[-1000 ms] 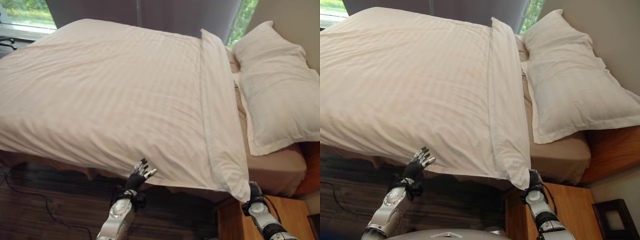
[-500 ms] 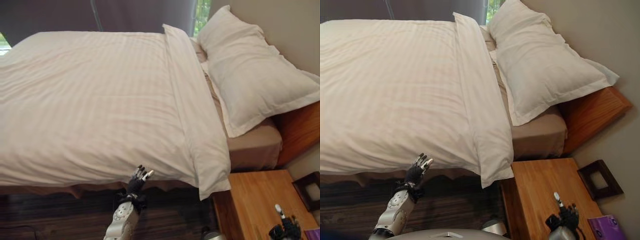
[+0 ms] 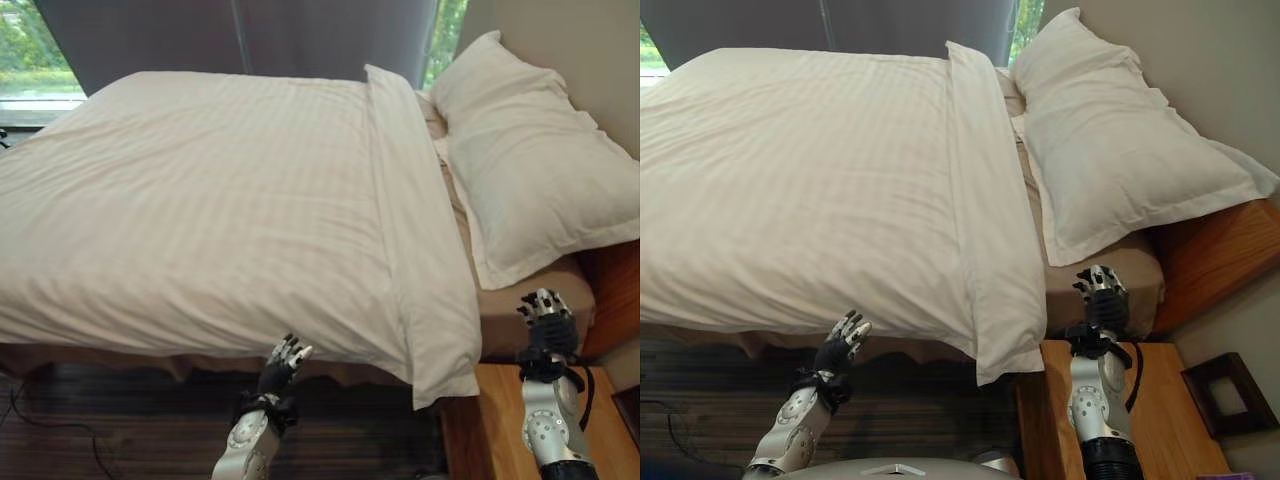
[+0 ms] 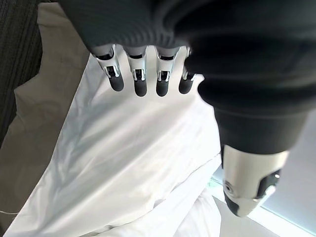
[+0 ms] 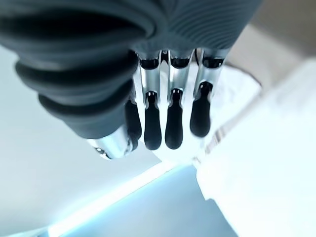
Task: Making the bed.
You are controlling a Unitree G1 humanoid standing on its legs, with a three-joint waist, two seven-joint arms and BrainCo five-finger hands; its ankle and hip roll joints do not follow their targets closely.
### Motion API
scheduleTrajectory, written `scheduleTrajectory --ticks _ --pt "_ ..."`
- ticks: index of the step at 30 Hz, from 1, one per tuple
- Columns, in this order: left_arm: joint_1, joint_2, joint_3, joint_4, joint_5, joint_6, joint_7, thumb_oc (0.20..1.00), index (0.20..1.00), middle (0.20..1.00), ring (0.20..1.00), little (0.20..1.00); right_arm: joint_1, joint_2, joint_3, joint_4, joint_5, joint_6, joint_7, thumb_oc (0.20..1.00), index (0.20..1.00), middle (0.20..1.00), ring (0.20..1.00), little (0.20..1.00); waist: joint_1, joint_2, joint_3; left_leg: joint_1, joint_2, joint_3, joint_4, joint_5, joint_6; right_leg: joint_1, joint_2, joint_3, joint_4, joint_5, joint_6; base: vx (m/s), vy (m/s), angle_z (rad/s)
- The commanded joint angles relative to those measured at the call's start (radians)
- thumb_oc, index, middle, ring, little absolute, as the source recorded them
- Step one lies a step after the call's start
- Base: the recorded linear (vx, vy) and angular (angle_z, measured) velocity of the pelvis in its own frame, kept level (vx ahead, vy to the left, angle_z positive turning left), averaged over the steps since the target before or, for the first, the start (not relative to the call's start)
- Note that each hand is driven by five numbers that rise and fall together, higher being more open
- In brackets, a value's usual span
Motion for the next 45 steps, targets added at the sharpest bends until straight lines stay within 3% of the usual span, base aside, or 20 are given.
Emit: scheduleTrajectory --ticks 1,8,14,19,23,25,27,31,33,34,35,36,37,41,45 --pt "-0.076 0.054 0.015 -0.076 -0.077 -0.054 -0.054 1.0 1.0 1.0 1.0 1.0 -0.146 -0.002 -0.038 -0.009 0.082 -0.089 0.034 0.2 0.2 0.2 0.2 0.2 0.01 0.003 0.066 0.088 0.082 -0.001 0.037 -0.028 -0.07 -0.087 -0.002 -0.001 0.027 0.019 -0.033 -0.08 -0.009 0.18" --pt "-0.213 0.064 -0.023 -0.104 -0.15 -0.095 -0.032 1.0 1.0 1.0 1.0 1.0 -0.388 0.023 0.065 0.082 0.112 -0.109 -0.008 0.2 0.2 0.2 0.2 0.2 0.059 0.066 0.176 0.007 0.092 -0.022 0.034 0.005 -0.084 -0.164 -0.006 0.004 0.028 0.041 -0.039 -0.16 0.001 0.07" --pt "-0.351 0.063 -0.049 -0.068 -0.168 -0.131 0.007 1.0 1.0 1.0 1.0 1.0 -0.514 0.062 0.098 0.166 0.116 -0.131 -0.038 0.2 0.2 0.2 0.2 0.2 0.081 0.093 0.259 -0.074 0.111 -0.04 0.033 0.034 -0.094 -0.26 -0.005 0.009 0.059 0.058 -0.039 -0.22 -0.025 0.03" --pt "-0.368 0.045 -0.043 0.011 -0.16 -0.151 0.018 1.0 1.0 1.0 1.0 1.0 -0.491 0.136 0.074 0.326 0.157 -0.128 -0.04 0.2 0.2 0.2 0.2 0.2 0.084 0.13 0.316 -0.103 0.122 -0.036 0.034 0.043 -0.102 -0.301 -0.017 0.006 0.078 0.066 -0.031 -0.17 0.038 0.01" --pt "-0.347 0.036 -0.038 0.059 -0.136 -0.148 0.019 1.0 1.0 1.0 1.0 1.0 -0.403 0.165 0.072 0.427 0.172 -0.091 -0.02 0.2 0.2 0.2 0.2 0.2 0.074 0.133 0.318 -0.096 0.12 -0.035 0.033 0.038 -0.104 -0.294 -0.023 -0.003 0.075 0.072 -0.028 0.0 0.029 0.04" --pt "-0.32 0.024 -0.018 0.094 -0.131 -0.136 0.012 1.0 1.0 1.0 1.0 1.0 -0.267 0.184 0.045 0.551 0.165 -0.027 0.005 0.2 0.2 0.2 0.2 0.2 0.058 0.127 0.304 -0.082 0.113 -0.028 0.033 0.028 -0.103 -0.283 -0.028 -0.008 0.072 0.076 -0.026 0.07 0.071 0.08" --pt "-0.288 0.011 -0.007 0.1 -0.152 -0.122 -0.005 1.0 1.0 1.0 1.0 1.0 -0.185 0.174 0.008 0.686 0.127 0.035 0.018 0.2 0.2 0.2 0.2 0.2 0.044 0.119 0.27 -0.069 0.099 -0.02 0.033 0.012 -0.095 -0.272 -0.031 -0.011 0.07 0.076 -0.024 0.12 0.089 -0.02" --pt "-0.262 0.008 -0.009 0.09 -0.185 -0.107 -0.026 1.0 1.0 1.0 1.0 1.0 -0.128 0.143 -0.064 0.746 0.131 0.071 0.03 0.2 0.2 0.2 0.2 0.2 0.028 0.103 0.229 -0.052 0.076 -0.015 0.032 -0.009 -0.083 -0.256 -0.037 -0.017 0.064 0.077 -0.016 0.1 0.08 -0.12" --pt "-0.237 0.006 -0.008 0.076 -0.192 -0.1 -0.033 1.0 1.0 1.0 1.0 1.0 -0.081 0.111 -0.08 0.749 0.084 0.085 0.032 0.2 0.2 0.2 0.2 0.2 0.024 0.079 0.199 -0.032 0.064 -0.009 0.032 -0.023 -0.073 -0.235 -0.04 -0.018 0.057 0.079 -0.011 0.11 0.074 -0.11" --pt "-0.221 0.009 -0.007 0.066 -0.188 -0.098 -0.035 1.0 1.0 1.0 1.0 1.0 -0.067 0.099 -0.075 0.746 0.053 0.091 0.028 0.432 0.432 0.432 0.432 0.432 0.025 0.07 0.189 -0.026 0.061 -0.01 0.032 -0.028 -0.07 -0.228 -0.041 -0.017 0.055 0.081 -0.009 0.08 0.052 -0.04" --pt "-0.219 0.009 -0.007 0.064 -0.188 -0.097 -0.034 1.0 1.0 1.0 1.0 1.0 -0.065 0.099 -0.075 0.745 0.052 0.092 0.027 0.542 0.542 0.542 0.542 0.542 0.025 0.069 0.188 -0.025 0.06 -0.01 0.032 -0.028 -0.07 -0.227 -0.041 -0.017 0.055 0.081 -0.009 0.07 0.023 0.0" --pt "-0.206 0.014 -0.007 0.053 -0.176 -0.095 -0.033 1.0 1.0 1.0 1.0 1.0 -0.05 0.091 -0.065 0.726 0.022 0.093 0.019 1.0 1.0 1.0 1.0 1.0 0.025 0.059 0.177 -0.017 0.057 -0.01 0.032 -0.033 -0.066 -0.221 -0.043 -0.016 0.054 0.083 -0.007 0.09 0.03 -0.01" --pt "-0.211 0.019 -0.036 0.08 -0.075 -0.083 -0.003 1.0 1.0 1.0 1.0 1.0 -0.02 0.074 -0.009 0.648 -0.074 0.099 0.011 1.0 1.0 1.0 1.0 1.0 0.012 0.031 0.156 -0.003 0.051 -0.004 0.033 -0.042 -0.058 -0.21 -0.043 -0.01 0.054 0.089 -0.003 0.09 0.031 0.0" --pt "-0.221 0.02 -0.065 0.109 -0.005 -0.081 0.006 1.0 1.0 1.0 1.0 1.0 0.007 0.063 0.044 0.573 -0.144 0.107 0.01 1.0 1.0 1.0 1.0 1.0 -0.005 0.001 0.134 0.013 0.045 0.003 0.033 -0.053 -0.05 -0.203 -0.044 0.001 0.058 0.096 0.002 0.06 0.031 -0.01" --pt "-0.186 0.074 -0.076 -0.024 0.074 -0.094 0.011 1.0 1.0 1.0 1.0 1.0 0.07 -0.014 0.16 0.318 -0.377 0.112 0.015 1.0 1.0 1.0 1.0 1.0 -0.015 -0.062 0.085 0.06 0.023 0.006 0.03 -0.087 -0.028 -0.192 -0.053 0.02 0.098 0.118 0.019 0.06 0.069 -0.11"
